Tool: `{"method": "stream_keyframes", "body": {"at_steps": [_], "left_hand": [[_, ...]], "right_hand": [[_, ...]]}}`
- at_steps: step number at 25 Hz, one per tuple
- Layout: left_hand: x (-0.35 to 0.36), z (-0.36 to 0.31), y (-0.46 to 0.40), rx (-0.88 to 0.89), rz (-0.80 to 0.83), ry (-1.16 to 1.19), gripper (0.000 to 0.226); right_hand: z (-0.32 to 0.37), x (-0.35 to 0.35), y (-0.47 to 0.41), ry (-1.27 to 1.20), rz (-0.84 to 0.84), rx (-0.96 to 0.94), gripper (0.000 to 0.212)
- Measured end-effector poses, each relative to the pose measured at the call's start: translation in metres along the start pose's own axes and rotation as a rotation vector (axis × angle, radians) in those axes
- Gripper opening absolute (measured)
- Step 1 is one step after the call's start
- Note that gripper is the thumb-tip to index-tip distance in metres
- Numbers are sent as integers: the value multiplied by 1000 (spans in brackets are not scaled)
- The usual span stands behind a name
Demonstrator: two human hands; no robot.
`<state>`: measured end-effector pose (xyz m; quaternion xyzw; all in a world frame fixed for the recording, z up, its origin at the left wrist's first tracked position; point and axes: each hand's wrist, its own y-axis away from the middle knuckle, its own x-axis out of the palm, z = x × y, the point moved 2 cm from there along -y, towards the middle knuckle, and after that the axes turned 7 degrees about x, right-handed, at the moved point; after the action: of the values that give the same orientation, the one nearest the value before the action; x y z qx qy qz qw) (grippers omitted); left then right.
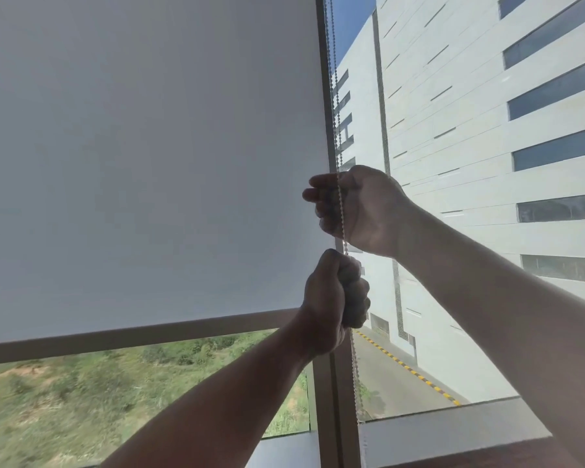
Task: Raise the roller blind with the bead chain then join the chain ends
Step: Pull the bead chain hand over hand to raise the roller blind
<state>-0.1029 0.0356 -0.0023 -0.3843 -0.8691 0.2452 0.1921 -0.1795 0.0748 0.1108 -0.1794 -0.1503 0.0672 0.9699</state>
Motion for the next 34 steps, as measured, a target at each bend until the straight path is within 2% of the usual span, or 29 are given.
{"method": "stream_keyframes", "body": {"at_steps": [10, 16, 22, 26, 28, 30, 32, 34], "left_hand": [[-1, 1, 1, -20, 17, -16, 33], [-10, 23, 7, -49, -6, -54, 33], [-33, 67, 30, -247, 37, -195, 32], [-50, 62, 35, -428, 74, -325, 27], [-54, 42, 25, -362, 7, -403, 27], [-48, 10, 8, -187, -66, -424, 24], [-35, -27, -12, -65, -81, -338, 40], [-20, -58, -29, -35, -44, -302, 54]], "right_hand": [[-13, -4, 1, -112, -32, -23, 33], [-35, -14, -2, 3, -113, -22, 24], [-92, -41, 3, 55, -203, 79, 23], [-111, -51, 6, 96, -228, 102, 20], [-110, -53, 8, 91, -228, 86, 19], [-108, -55, 10, 105, -245, 84, 19], [-107, -56, 13, 127, -218, 97, 25], [-106, -53, 15, 138, -174, 100, 28]]}}
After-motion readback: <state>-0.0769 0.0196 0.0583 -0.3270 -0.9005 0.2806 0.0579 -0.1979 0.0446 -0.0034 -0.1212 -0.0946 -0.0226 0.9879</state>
